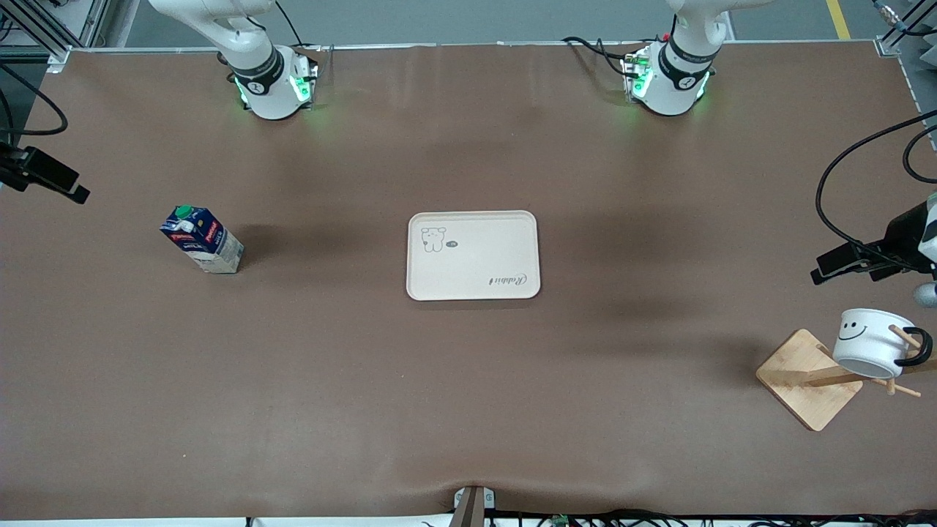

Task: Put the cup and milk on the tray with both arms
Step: 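Lower the left gripper to the mug handle on the stand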

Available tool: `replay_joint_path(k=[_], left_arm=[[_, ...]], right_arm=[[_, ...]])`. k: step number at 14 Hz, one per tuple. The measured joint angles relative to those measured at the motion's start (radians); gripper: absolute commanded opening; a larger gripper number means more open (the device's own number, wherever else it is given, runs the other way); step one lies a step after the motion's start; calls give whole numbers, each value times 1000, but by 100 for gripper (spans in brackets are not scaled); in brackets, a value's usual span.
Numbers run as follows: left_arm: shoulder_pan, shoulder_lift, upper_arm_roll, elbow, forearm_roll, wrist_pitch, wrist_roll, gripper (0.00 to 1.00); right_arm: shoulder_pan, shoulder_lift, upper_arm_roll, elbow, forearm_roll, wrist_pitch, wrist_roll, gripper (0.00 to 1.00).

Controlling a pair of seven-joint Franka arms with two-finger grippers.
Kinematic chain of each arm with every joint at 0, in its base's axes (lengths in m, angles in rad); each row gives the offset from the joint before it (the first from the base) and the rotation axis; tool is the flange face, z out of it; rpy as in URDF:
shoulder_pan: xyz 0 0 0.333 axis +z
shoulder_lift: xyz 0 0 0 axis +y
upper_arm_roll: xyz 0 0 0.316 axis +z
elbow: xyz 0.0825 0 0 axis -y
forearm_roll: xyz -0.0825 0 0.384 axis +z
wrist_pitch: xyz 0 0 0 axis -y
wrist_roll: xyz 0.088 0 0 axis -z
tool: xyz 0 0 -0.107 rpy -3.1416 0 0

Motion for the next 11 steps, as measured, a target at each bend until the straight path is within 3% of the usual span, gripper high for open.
replay_joint_path(k=[6,11], left_arm=[[8,3,12,28,22,0,-3,100],[110,33,16,10,-26,71,-43,100]], right_arm=[[0,0,0,0,0,0,0,100],[0,0,0,0,0,0,0,100]])
